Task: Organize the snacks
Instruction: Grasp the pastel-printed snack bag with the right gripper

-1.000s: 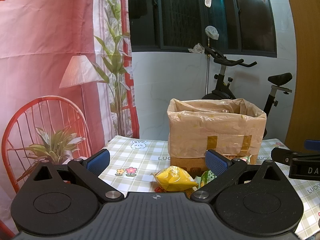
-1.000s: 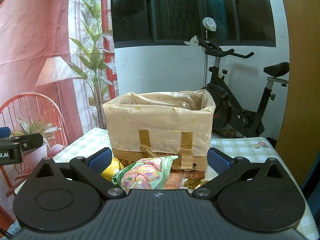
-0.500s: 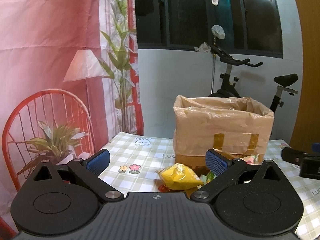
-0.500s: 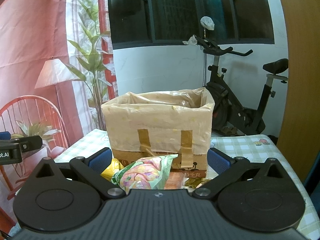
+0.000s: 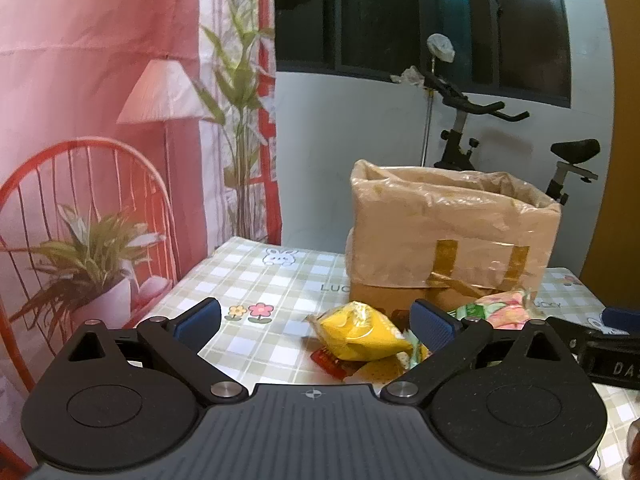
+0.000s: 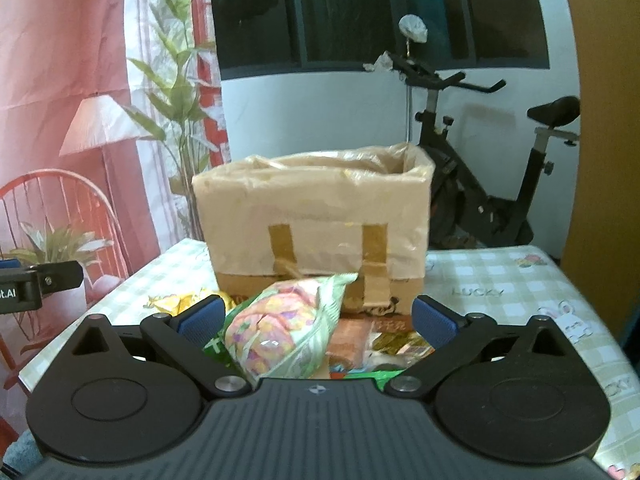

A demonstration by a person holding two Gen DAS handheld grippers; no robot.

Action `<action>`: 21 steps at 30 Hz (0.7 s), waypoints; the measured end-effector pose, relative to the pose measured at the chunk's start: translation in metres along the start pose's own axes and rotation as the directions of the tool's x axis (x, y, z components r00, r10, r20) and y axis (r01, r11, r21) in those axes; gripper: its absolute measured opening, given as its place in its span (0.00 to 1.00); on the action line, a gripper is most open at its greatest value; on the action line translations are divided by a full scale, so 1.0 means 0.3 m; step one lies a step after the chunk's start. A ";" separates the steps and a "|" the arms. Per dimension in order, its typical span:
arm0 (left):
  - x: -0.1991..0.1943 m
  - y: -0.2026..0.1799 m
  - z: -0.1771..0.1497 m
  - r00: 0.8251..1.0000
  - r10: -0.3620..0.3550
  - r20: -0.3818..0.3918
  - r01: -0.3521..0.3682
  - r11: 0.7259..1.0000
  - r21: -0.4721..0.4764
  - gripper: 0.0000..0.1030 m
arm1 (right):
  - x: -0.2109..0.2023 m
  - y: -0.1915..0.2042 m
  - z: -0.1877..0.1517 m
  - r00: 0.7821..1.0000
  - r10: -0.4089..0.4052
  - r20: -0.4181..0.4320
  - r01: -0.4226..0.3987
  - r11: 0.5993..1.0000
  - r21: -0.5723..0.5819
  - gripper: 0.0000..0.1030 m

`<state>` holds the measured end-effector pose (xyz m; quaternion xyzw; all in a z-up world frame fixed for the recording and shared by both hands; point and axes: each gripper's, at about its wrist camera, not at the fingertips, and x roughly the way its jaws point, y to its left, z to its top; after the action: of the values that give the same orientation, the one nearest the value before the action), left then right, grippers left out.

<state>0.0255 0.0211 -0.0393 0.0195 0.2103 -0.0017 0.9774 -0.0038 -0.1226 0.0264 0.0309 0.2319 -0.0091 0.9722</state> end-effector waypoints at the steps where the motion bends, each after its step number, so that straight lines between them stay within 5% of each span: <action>1: 0.011 0.008 -0.003 1.000 0.005 -0.004 -0.005 1.000 -0.006 0.96 | 0.015 0.004 -0.007 1.000 0.010 -0.006 -0.010 1.000 0.003 0.97; 11: 0.080 0.062 -0.035 0.999 0.021 -0.037 -0.023 0.998 -0.051 0.95 | 0.174 0.044 -0.042 0.996 0.073 -0.045 -0.072 0.997 0.025 0.96; 21: 0.121 0.080 -0.053 0.998 0.016 -0.064 -0.019 0.998 -0.054 0.95 | 0.277 0.021 -0.054 0.988 0.100 -0.115 -0.079 0.981 0.177 0.96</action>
<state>0.0522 0.0459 -0.0679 -0.0052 0.2412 0.0132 0.9704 0.0633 -0.1157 -0.0253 0.1255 0.2884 0.0165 0.9491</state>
